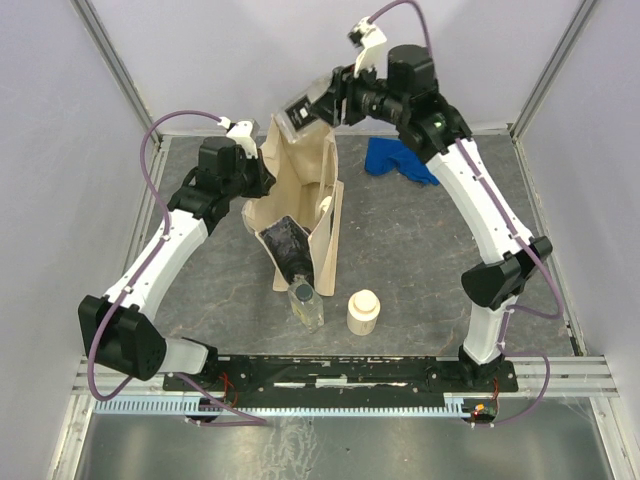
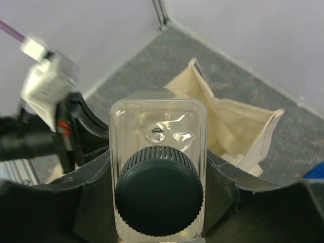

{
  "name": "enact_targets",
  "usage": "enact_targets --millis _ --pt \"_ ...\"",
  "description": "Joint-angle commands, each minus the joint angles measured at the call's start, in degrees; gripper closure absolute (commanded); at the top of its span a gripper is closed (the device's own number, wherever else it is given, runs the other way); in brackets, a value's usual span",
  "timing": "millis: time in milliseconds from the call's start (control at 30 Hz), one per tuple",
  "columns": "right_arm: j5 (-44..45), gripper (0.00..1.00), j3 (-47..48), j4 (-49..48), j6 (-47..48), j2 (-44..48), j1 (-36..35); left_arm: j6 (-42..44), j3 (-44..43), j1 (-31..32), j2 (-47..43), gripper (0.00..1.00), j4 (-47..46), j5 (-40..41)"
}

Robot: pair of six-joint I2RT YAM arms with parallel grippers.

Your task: Place the personal care products into the canvas bag

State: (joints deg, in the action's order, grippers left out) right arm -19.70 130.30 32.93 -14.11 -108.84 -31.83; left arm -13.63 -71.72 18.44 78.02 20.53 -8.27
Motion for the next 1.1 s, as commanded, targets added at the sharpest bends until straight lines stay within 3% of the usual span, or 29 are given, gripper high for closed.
enact_targets --millis 0,233,667,1067 --pt "3.58 0.99 3.85 -0.4 8.12 0.58 -2.94 -0.33 -3.32 0.55 0.05 0.97 0.34 -2.64" --pt "12.79 0.99 2.34 9.46 18.96 -1.56 -8.68 0.22 -4.38 0.55 -0.93 0.97 1.86 -1.87" --pt "23.2 1.0 -5.46 6.95 22.66 -4.09 -12.3 0.51 -0.98 0.55 -4.72 0.97 2.58 -1.36" --pt "20.33 1.0 -14.05 3.62 19.58 -3.87 -12.39 0.83 0.82 0.46 -6.71 0.97 3.42 0.49"
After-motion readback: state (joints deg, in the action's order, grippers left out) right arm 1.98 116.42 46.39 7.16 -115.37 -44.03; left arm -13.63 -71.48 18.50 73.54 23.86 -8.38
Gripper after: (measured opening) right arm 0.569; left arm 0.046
